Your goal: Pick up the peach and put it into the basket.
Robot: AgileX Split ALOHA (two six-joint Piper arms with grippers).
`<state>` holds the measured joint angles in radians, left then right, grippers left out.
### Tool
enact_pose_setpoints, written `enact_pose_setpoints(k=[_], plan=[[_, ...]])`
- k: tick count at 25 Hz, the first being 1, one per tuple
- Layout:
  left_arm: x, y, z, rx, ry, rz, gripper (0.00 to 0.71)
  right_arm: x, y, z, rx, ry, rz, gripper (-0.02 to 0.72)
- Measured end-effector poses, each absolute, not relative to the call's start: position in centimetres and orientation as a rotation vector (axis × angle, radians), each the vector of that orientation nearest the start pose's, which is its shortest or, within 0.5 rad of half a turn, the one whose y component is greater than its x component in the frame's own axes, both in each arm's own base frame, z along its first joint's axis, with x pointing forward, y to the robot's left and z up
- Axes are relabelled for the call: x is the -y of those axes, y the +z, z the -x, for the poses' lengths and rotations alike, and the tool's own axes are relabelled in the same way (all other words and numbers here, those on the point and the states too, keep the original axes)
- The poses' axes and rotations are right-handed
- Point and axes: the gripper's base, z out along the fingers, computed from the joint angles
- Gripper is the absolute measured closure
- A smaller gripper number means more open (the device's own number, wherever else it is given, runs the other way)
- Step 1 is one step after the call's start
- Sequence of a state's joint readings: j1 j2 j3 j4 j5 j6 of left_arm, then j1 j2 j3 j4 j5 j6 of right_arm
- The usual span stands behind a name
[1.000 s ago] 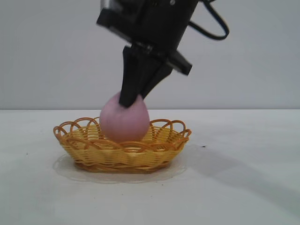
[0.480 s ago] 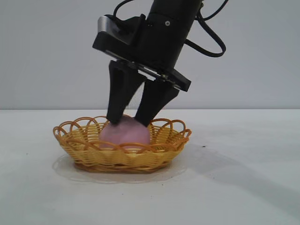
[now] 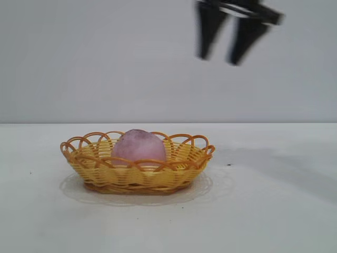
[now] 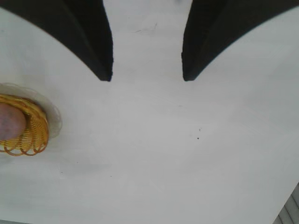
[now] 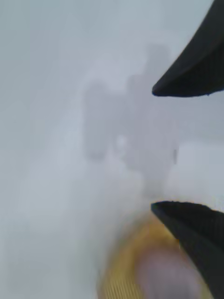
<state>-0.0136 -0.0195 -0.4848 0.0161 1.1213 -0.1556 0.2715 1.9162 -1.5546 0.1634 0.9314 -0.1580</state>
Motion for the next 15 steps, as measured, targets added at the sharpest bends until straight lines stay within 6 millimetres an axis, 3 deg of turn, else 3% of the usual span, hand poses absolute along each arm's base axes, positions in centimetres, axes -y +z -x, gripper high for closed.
enact_pose_setpoints(k=[3, 5, 9, 15], plan=[[-0.1, 26.8, 0.9, -2.096, -0.082, 0.150, 0.410, -6.3, 22.9, -41.2, -2.795, 0.183, 0.245, 0.289], [-0.1, 26.8, 0.9, -2.096, -0.082, 0.150, 0.410, -4.1, 21.8, -41.7, -2.826, 0.173, 0.158, 0.289], [-0.1, 26.8, 0.9, -2.096, -0.082, 0.150, 0.410, -2.6, 20.5, -42.1, -2.856, 0.173, 0.081, 0.289], [-0.1, 26.8, 0.9, -2.096, -0.082, 0.150, 0.410, -2.4, 21.8, -41.7, -2.826, 0.177, 0.052, 0.289]])
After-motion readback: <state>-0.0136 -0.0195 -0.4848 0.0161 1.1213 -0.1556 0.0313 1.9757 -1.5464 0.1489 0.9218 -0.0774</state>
